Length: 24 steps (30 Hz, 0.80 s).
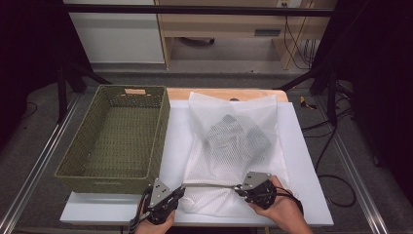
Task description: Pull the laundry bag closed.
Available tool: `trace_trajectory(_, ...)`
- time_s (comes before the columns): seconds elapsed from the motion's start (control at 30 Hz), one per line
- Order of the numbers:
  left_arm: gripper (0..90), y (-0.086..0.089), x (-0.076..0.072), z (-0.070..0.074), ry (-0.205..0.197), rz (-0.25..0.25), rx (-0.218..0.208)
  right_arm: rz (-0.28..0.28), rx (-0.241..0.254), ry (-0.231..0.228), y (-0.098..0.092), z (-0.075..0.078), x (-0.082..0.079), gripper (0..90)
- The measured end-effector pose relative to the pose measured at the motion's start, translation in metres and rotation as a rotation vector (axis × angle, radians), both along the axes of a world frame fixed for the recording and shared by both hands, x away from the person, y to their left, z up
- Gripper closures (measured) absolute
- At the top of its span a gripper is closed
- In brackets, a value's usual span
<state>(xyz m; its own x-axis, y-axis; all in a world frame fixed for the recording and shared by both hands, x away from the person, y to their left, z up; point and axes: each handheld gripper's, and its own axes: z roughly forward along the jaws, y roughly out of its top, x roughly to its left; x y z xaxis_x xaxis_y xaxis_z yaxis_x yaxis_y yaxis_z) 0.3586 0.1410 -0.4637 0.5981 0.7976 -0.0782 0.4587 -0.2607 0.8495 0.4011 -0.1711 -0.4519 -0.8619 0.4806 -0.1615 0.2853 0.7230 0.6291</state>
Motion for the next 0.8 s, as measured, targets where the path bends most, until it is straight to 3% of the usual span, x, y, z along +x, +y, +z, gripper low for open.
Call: trace_trajectory(0.8, 88.7, 0.002, 0.0, -0.001, 0.006, 0.014, 0.002, -0.045, -0.022, 0.013, -0.027, -0.006, -0.001, 82.0)
